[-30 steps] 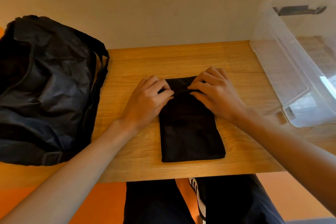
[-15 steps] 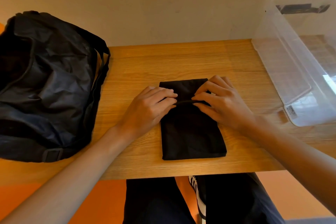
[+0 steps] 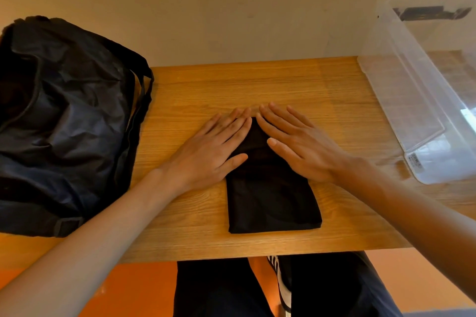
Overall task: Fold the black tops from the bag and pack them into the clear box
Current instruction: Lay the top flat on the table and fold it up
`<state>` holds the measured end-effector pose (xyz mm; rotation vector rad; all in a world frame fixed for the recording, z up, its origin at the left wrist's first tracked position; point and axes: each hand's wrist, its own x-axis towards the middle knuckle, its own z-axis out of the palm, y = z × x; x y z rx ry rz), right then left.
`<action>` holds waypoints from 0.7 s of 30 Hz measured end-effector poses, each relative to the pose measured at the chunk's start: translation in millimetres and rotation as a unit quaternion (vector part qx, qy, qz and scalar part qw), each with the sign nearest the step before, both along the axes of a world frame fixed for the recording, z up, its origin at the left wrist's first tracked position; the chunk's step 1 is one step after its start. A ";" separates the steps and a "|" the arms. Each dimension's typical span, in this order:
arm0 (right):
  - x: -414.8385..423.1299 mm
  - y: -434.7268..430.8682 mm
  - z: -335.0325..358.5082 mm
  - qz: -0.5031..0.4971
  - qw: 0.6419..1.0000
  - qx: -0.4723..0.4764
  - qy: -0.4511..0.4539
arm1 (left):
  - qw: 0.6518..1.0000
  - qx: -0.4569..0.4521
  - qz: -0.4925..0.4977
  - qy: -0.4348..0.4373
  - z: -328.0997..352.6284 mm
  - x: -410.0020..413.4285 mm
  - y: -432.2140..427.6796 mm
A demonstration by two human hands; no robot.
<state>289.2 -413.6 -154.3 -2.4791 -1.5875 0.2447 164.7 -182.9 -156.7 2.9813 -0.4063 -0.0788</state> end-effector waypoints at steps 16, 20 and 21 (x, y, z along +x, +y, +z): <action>27.1 10.6 19.2 -0.141 0.975 0.136 0.105 | 0.958 -0.185 0.196 -0.095 8.4 20.1 -2.1; 36.7 14.8 25.5 -0.166 0.967 0.099 0.165 | 0.951 -0.200 0.224 -0.071 12.9 25.6 -5.5; 39.0 15.8 26.6 -0.160 0.972 0.070 0.155 | 0.948 -0.211 0.232 -0.061 14.3 27.1 -5.6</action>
